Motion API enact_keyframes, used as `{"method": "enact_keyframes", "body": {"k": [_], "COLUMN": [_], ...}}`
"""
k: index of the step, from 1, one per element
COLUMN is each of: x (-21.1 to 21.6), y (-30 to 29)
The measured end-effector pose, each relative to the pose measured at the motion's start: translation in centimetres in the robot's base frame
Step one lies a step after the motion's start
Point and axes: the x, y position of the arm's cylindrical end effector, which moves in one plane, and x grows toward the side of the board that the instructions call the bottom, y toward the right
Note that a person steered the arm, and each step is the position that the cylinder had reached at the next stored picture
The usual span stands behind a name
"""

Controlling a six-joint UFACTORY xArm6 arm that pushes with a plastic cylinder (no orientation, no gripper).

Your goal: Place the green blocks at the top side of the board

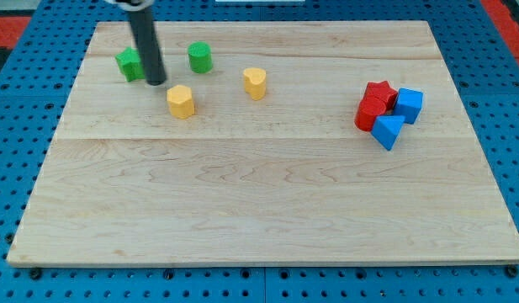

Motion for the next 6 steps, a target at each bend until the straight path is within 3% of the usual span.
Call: {"method": "enact_keyframes", "body": {"k": [1,2,3,5,6], "x": [-1.3,-5.9,-2.4,-0.9,-5.4], "y": [-5.1,-5.4,-6.0,9.2,7.4]}}
